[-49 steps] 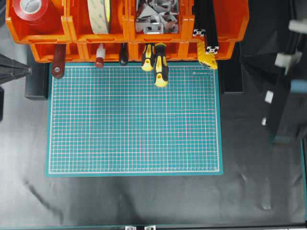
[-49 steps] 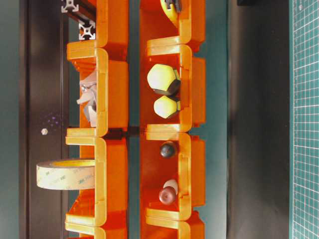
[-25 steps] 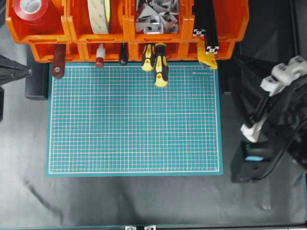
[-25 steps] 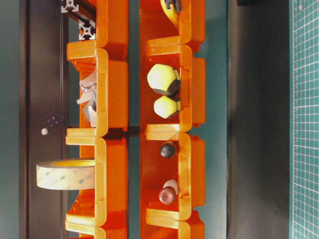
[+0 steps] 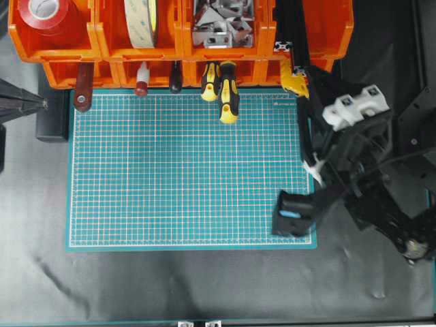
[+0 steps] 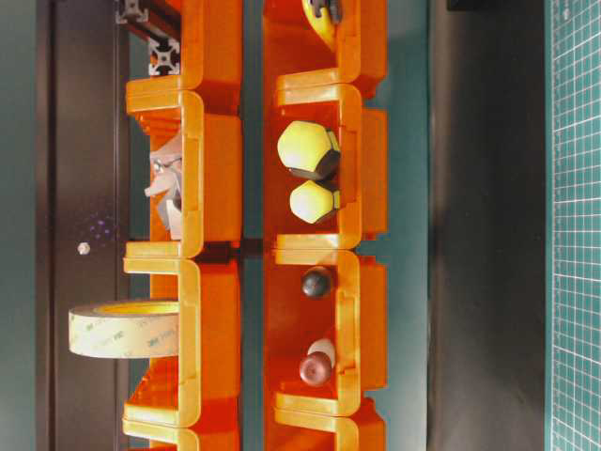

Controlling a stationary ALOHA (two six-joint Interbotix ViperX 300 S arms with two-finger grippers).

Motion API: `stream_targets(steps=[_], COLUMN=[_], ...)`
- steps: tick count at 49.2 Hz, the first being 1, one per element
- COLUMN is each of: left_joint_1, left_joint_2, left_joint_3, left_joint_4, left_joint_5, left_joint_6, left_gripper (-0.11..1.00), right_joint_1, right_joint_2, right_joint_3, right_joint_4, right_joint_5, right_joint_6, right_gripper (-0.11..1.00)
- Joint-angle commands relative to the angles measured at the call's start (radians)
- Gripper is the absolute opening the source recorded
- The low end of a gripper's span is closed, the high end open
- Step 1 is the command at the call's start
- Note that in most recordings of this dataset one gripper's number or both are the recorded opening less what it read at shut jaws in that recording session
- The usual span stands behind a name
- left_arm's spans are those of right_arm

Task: Pick frame from container rack with right arm.
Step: 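Move the right gripper to the black extrusion bar in the rack, then close the right gripper on the bar end and pull it out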

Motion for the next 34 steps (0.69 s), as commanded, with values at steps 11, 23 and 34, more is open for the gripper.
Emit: stream_targets(steps=[11,23,34], left_joint_1=[0.002,0.003,0.003], left_joint_2=[0.008,0.006,0.002], left_joint_3=[-0.012,-0.011,-0.012], left_joint_4=[0.003,0.003,0.003], left_joint_5=[-0.005,-0.005,-0.005], left_joint_6=[-0.005,-0.005,-0.005], left_gripper=[0.00,0.00,0.00], right_joint_1=[-0.071,-0.091,-0.089], right_joint_2=[0.025,0.035,0.052], right_joint_3=[-0.041,-0.035,-0.037], right_joint_4=[-0.018,0.002,0.038], right_joint_5=[-0.003,-0.003,0.000], right_joint_6=[0.006,0.008,0.003], right_gripper=[0.81,0.81,0.70])
